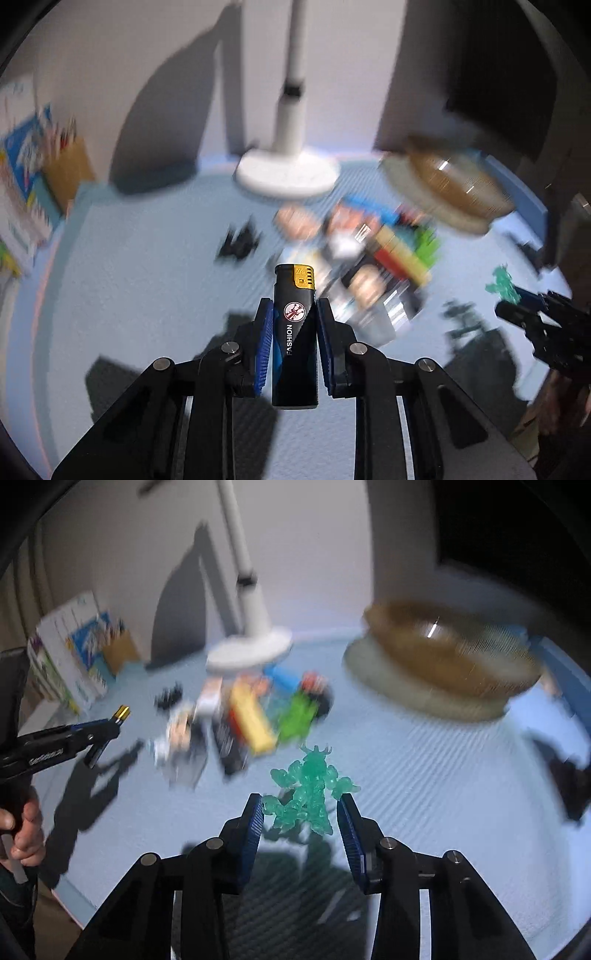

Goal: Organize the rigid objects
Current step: 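Carry lighter and dinosaur into the brown bowl and open both tools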

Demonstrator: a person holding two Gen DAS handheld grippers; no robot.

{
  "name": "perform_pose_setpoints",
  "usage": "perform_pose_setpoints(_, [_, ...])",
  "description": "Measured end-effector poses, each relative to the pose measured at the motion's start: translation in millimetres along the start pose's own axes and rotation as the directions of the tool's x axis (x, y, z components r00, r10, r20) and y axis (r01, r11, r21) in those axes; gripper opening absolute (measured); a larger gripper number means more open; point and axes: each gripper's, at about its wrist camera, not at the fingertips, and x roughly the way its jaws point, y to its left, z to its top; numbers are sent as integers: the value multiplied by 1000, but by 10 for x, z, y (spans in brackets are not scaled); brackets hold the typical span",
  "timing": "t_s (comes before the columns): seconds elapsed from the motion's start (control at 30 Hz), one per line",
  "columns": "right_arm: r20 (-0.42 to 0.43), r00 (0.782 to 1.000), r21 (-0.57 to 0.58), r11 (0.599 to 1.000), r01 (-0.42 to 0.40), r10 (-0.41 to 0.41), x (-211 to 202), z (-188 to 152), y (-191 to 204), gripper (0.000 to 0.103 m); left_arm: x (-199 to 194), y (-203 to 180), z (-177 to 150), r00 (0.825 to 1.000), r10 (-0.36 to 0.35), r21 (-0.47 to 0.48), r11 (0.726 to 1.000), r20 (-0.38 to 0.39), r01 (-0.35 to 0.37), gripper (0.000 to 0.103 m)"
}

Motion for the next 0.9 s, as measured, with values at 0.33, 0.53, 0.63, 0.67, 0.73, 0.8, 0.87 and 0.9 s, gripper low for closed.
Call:
perform_pose_setpoints(0.33, [110,977,171,971,165,-185,-373,1057,-1186,41,358,-1521,1374,964,-257,178,954,65,242,20])
perform_pose_setpoints(0.53, [-49,984,175,968,178,-172,155,1041,-1552,41,1155,-2111,1466,951,-299,178,935,-77,308,20])
perform_pose_setpoints(0.63, [-72,982,164,969,185,-175,244,1060,-1630,41,1323,-2260,1441,949,-299,181,932,-105,314,20])
perform_pose_setpoints(0.67, [-78,982,160,970,185,-174,268,1072,-1637,41,1364,-2282,1439,948,-297,183,932,-112,314,20])
perform_pose_setpoints(0.73, [-89,982,155,971,181,-169,297,1078,-1648,43,1407,-2336,1436,950,-289,190,933,-119,307,20])
perform_pose_setpoints(0.8, [-91,984,161,973,167,-154,309,1101,-1682,55,1411,-2327,1441,955,-270,187,939,-120,289,34])
perform_pose_setpoints(0.87, [-59,983,170,968,183,-175,238,1122,-1698,67,1369,-2265,1464,960,-261,169,946,-105,276,52])
perform_pose_setpoints(0.9, [-37,980,180,963,199,-196,154,1128,-1720,67,1285,-2201,1469,960,-268,159,947,-84,279,58])
